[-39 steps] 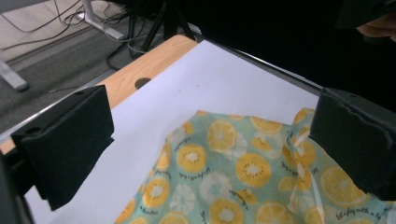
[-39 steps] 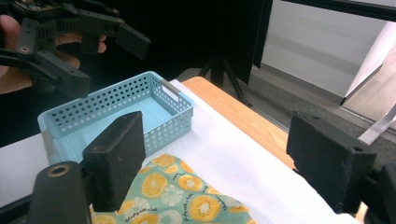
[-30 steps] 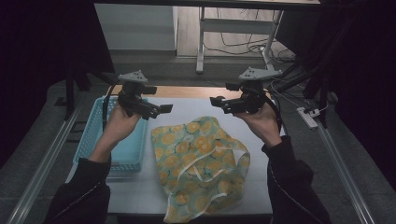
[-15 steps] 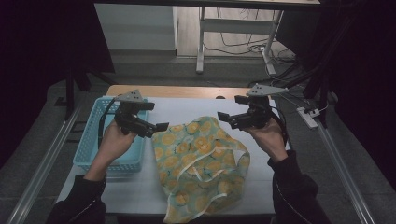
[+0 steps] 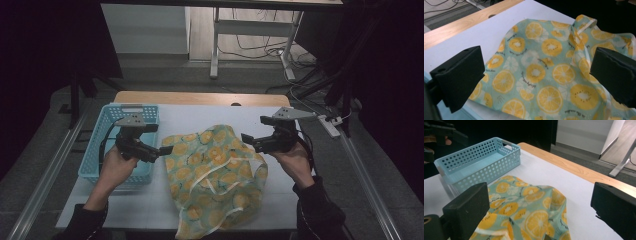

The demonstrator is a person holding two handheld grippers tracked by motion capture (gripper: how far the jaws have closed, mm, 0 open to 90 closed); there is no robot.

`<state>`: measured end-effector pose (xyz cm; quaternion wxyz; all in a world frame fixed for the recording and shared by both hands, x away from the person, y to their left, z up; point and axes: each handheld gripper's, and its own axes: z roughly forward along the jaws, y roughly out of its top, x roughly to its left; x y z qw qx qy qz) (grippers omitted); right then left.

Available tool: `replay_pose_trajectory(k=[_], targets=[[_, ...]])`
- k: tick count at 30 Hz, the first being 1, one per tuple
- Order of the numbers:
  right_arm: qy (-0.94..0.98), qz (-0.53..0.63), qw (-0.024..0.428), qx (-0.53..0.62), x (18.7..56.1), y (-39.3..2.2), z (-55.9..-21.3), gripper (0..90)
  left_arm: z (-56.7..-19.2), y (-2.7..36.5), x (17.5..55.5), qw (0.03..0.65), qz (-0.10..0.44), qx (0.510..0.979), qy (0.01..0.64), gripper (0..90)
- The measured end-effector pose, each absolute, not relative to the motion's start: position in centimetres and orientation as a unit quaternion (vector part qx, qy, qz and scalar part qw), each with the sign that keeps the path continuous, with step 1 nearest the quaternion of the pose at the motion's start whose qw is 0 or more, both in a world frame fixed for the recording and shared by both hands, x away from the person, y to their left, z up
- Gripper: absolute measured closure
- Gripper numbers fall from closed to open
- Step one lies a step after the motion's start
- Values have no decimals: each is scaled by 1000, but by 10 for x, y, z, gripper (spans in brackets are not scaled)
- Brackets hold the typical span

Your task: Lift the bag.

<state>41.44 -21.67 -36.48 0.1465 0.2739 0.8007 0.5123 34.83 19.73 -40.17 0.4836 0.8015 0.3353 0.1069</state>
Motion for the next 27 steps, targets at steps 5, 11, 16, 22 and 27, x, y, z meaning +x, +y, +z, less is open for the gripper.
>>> replay_pose_trajectory(k=[5,11,16,22,27], targets=[[801,508,152,277,407,-224,-374,22,-411,200,339,482,108,800,341,0],[802,504,154,281,397,-232,-383,21,-423,203,326,475,107,801,348,0],[806,493,164,284,388,-239,-388,14,-433,208,313,471,106,799,359,0],[807,482,169,297,377,-249,-399,0,-443,216,295,459,110,798,374,0],[806,476,169,310,366,-260,-412,0,-451,224,278,455,116,794,385,0]])
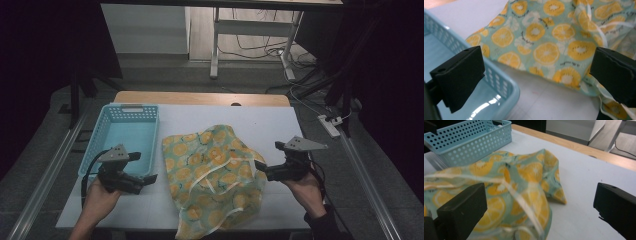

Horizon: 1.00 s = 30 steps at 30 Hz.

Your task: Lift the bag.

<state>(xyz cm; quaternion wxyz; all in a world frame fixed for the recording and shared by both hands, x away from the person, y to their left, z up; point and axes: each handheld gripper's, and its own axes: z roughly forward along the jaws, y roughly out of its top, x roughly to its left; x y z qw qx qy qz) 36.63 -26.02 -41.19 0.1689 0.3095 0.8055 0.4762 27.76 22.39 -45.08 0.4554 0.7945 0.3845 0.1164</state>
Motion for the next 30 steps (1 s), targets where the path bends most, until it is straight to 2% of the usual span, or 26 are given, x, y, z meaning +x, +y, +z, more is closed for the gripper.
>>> replay_pose_trajectory(k=[19,30], targets=[[801,454,169,351,317,-302,-462,0,-481,255,220,458,132,765,433,0],[813,419,166,369,296,-316,-486,0,-505,269,202,427,136,768,458,0]])
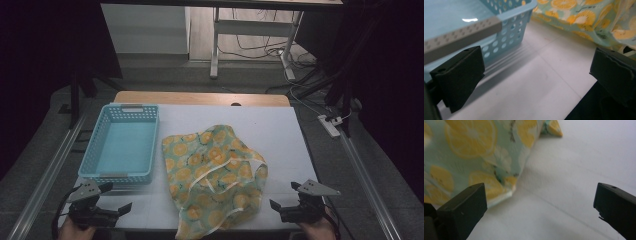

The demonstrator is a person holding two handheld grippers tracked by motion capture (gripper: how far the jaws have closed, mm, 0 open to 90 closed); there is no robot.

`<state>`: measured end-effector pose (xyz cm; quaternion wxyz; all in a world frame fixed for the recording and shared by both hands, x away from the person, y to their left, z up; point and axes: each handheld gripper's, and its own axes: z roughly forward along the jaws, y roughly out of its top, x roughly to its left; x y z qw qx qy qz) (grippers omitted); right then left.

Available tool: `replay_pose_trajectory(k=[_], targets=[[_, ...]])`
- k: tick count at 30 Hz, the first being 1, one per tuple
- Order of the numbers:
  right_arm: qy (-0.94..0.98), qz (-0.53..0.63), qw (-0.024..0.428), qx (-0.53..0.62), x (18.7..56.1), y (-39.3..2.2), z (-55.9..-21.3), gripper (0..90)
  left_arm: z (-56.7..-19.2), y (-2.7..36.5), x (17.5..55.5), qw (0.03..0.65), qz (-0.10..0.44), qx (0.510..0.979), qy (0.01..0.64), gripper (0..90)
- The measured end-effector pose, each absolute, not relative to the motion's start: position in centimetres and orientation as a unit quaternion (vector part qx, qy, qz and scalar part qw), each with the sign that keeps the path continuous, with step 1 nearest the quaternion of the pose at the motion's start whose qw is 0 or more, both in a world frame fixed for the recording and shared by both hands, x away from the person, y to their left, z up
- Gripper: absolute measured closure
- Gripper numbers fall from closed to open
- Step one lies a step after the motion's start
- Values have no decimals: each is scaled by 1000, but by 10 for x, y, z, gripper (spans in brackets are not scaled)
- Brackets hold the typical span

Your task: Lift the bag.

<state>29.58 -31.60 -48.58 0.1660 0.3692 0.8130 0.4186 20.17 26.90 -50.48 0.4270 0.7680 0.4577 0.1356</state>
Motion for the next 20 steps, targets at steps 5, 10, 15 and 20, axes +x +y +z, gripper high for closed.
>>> replay_pose_trajectory(k=[5,10,15,20], targets=[[817,400,169,380,289,-323,-492,0,-512,273,196,405,142,770,472,0],[817,387,158,397,284,-330,-496,0,-520,275,194,372,144,778,485,0],[821,379,158,397,282,-330,-496,0,-521,277,194,362,136,779,494,0],[823,373,155,400,283,-330,-497,0,-521,277,196,363,128,779,496,0]])
